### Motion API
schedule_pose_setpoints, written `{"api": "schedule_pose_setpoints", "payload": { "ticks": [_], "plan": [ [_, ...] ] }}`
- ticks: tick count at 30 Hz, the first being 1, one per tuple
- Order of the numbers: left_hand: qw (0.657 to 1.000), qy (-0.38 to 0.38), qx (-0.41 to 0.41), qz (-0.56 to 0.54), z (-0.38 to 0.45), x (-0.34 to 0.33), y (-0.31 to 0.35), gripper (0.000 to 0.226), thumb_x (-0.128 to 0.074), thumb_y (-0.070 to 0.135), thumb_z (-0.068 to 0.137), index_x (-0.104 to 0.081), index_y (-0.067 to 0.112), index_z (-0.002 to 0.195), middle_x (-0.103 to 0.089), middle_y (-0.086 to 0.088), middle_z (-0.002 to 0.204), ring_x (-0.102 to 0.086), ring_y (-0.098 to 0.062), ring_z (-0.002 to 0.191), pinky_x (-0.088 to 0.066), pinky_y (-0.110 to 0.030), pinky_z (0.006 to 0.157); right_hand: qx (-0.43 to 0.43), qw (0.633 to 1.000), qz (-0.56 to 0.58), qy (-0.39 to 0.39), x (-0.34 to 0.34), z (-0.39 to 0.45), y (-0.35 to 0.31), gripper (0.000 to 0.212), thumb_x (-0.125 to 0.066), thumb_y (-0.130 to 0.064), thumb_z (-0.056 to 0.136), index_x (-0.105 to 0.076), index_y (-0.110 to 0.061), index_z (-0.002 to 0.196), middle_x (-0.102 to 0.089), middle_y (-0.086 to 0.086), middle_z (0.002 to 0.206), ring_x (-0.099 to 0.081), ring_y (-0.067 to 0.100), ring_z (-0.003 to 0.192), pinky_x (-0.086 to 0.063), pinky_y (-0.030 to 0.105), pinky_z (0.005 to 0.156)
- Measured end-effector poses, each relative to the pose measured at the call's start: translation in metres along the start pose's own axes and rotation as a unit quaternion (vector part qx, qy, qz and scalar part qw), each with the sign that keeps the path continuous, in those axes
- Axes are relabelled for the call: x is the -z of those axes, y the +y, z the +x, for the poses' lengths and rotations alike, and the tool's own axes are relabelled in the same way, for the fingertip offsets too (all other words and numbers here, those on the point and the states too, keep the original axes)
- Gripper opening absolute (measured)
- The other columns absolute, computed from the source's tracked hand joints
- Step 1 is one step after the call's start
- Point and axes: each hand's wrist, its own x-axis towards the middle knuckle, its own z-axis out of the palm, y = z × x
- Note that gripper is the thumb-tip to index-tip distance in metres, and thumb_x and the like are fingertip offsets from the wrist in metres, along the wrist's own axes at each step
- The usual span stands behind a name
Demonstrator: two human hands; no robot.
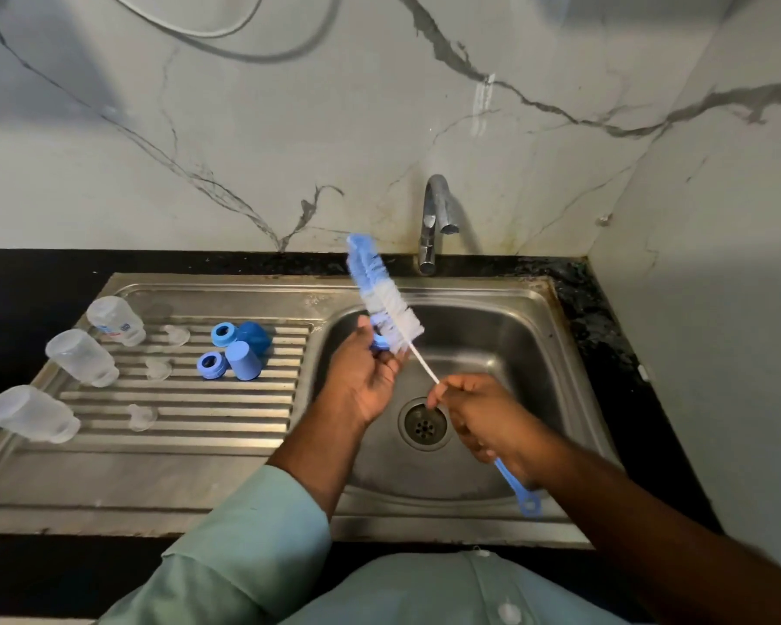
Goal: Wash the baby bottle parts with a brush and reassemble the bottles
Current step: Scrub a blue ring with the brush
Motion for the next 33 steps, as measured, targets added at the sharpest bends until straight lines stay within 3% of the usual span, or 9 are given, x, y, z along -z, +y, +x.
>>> {"api": "schedule_pose_setpoints", "payload": {
  "ticks": [3, 7, 11, 16, 20, 24, 26, 29, 33],
  "plan": [
    [0.999, -0.018, 0.026, 0.042, -0.005, -0.004, -0.012, 0.035, -0.044, 0.031, 0.102, -0.059, 0.002, 0.116, -0.071, -0.017, 0.088, -0.071, -0.022, 0.069, -0.059, -0.033, 0.059, 0.026, 0.999, -0.014, 0.035, -0.005, 0.013, -0.011, 0.03, -0.04, -0.019, 0.099, -0.063, -0.015, 0.08, -0.029, 0.0, 0.049, -0.021, 0.01, 0.035, -0.017, 0.012, 0.042],
    [0.998, 0.001, -0.054, -0.029, 0.008, 0.005, 0.009, 0.028, -0.054, 0.022, 0.097, -0.061, 0.007, 0.119, -0.07, -0.013, 0.108, -0.068, -0.021, 0.09, -0.059, -0.036, 0.076, 0.068, 0.994, -0.073, 0.034, -0.007, -0.004, 0.003, 0.028, -0.044, -0.018, 0.098, -0.064, -0.015, 0.079, -0.03, -0.008, 0.038, -0.023, 0.007, 0.031, -0.018, 0.012, 0.037],
    [0.997, -0.011, -0.059, 0.058, 0.002, 0.003, -0.014, 0.04, -0.066, 0.032, 0.077, -0.063, 0.007, 0.109, -0.069, -0.009, 0.093, -0.065, -0.017, 0.076, -0.059, -0.027, 0.065, 0.075, 0.992, -0.063, 0.084, -0.01, 0.008, -0.004, 0.029, -0.045, -0.02, 0.098, -0.064, -0.017, 0.077, -0.029, -0.005, 0.04, -0.024, 0.008, 0.031, -0.02, 0.012, 0.037],
    [0.986, 0.031, -0.124, 0.103, 0.008, 0.015, 0.004, 0.053, -0.066, 0.05, 0.069, -0.064, 0.01, 0.104, -0.074, -0.008, 0.09, -0.069, -0.017, 0.071, -0.054, -0.029, 0.055, 0.065, 0.997, -0.043, 0.007, -0.008, -0.015, 0.004, 0.029, -0.043, -0.018, 0.098, -0.064, -0.017, 0.078, -0.03, -0.005, 0.042, -0.022, 0.008, 0.034, -0.017, 0.013, 0.038],
    [0.956, 0.038, -0.111, 0.269, 0.004, 0.016, -0.008, 0.065, -0.066, 0.062, 0.063, -0.055, 0.009, 0.099, -0.053, -0.007, 0.066, -0.039, -0.009, 0.04, -0.033, -0.02, 0.04, 0.093, 0.991, -0.067, 0.075, -0.01, 0.004, 0.001, 0.027, -0.047, -0.016, 0.097, -0.064, -0.017, 0.076, -0.035, -0.009, 0.034, -0.029, 0.004, 0.028, -0.021, 0.015, 0.031],
    [0.946, 0.094, -0.159, 0.266, 0.007, 0.018, 0.007, 0.041, -0.071, 0.048, 0.08, -0.053, 0.011, 0.077, -0.064, -0.006, 0.065, -0.044, -0.01, 0.045, -0.034, -0.024, 0.043, 0.175, 0.966, -0.17, 0.083, -0.009, 0.0, 0.019, 0.022, -0.053, -0.008, 0.093, -0.066, -0.014, 0.076, -0.063, -0.01, 0.059, -0.059, 0.0, 0.059, -0.042, 0.01, 0.055],
    [0.935, 0.087, -0.174, 0.296, 0.008, 0.019, 0.002, 0.043, -0.074, 0.049, 0.075, -0.054, 0.011, 0.079, -0.062, -0.005, 0.062, -0.043, -0.01, 0.045, -0.033, -0.024, 0.043, 0.186, 0.962, -0.177, 0.092, -0.01, 0.004, 0.026, 0.022, -0.053, -0.007, 0.091, -0.066, -0.014, 0.075, -0.067, 0.0, 0.073, -0.061, 0.009, 0.07, -0.044, 0.017, 0.066],
    [0.936, 0.072, -0.17, 0.3, 0.004, 0.011, -0.012, 0.04, -0.077, 0.044, 0.076, -0.054, 0.011, 0.079, -0.055, -0.006, 0.062, -0.037, -0.012, 0.047, -0.031, -0.025, 0.043, 0.184, 0.962, -0.153, 0.129, -0.009, 0.018, 0.019, 0.025, -0.052, -0.006, 0.092, -0.064, -0.019, 0.074, -0.063, -0.006, 0.075, -0.056, 0.003, 0.07, -0.04, 0.011, 0.067],
    [0.943, 0.09, -0.197, 0.253, 0.006, 0.006, -0.006, 0.026, -0.076, 0.03, 0.083, -0.067, 0.006, 0.086, -0.072, -0.008, 0.076, -0.06, -0.013, 0.057, -0.05, -0.025, 0.052, 0.208, 0.955, -0.184, 0.106, 0.002, 0.014, 0.035, 0.032, -0.054, -0.007, 0.091, -0.062, -0.029, 0.069, -0.066, -0.006, 0.077, -0.061, 0.005, 0.075, -0.043, 0.01, 0.07]
  ]
}}
